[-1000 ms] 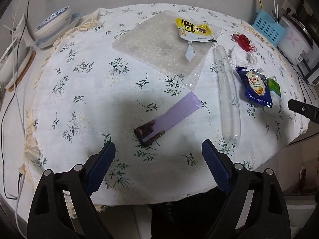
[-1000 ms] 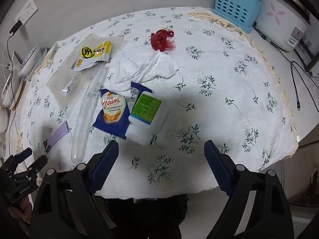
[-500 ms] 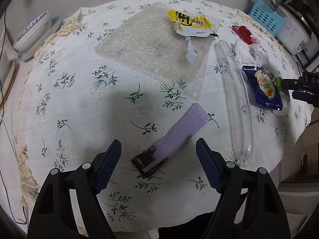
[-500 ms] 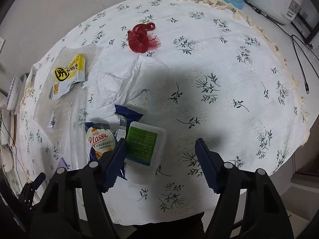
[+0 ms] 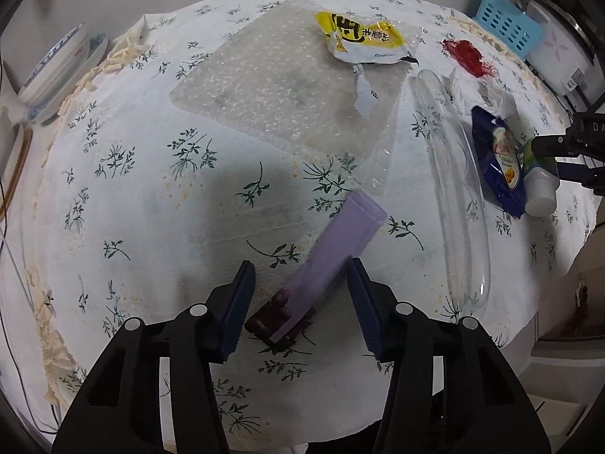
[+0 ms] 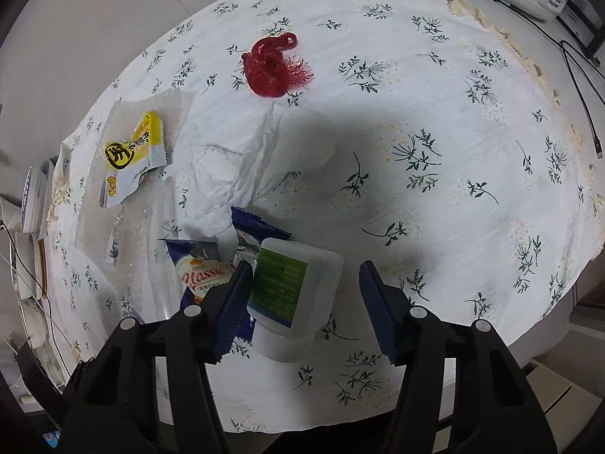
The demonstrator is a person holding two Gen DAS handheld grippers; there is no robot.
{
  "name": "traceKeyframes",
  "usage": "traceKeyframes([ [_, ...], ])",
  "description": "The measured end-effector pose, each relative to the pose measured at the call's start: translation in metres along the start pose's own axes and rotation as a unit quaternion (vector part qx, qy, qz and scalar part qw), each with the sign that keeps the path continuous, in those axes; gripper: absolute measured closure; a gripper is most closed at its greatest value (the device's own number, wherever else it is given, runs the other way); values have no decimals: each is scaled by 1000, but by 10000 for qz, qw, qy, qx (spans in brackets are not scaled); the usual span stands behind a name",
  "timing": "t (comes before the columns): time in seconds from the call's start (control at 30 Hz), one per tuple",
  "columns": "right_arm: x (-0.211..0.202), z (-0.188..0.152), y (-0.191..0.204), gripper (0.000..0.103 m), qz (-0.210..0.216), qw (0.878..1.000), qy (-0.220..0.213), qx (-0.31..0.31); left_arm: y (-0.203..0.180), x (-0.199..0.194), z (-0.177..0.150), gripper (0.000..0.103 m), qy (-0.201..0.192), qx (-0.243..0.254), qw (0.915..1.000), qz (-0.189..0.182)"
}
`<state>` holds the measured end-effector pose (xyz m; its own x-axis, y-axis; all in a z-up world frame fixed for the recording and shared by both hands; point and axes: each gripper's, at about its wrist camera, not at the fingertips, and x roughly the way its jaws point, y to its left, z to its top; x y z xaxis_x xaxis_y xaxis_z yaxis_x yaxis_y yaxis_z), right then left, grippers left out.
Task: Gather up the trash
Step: 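Grasp the purple strip with the left tool while the right tool grasps the white bottle, then lift the purple strip and white bottle and carry them over the bin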
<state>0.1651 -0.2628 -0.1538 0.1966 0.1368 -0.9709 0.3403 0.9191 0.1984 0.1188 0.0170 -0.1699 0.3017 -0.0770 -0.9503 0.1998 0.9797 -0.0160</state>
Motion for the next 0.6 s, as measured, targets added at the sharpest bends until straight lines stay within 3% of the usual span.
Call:
traceKeyframes([
  [0.13,5,0,2,48,-86,9999,79,25,0,0,1,68,11,43,10000,56],
  [0.3,11,-1,0,58,-131,9997,167,93,2,0,3,83,31,-3,10000,34],
  [0.6,3,0,-4,60,-138,9998,74,104,7,-5,3,90,6,-196,9998,-70],
])
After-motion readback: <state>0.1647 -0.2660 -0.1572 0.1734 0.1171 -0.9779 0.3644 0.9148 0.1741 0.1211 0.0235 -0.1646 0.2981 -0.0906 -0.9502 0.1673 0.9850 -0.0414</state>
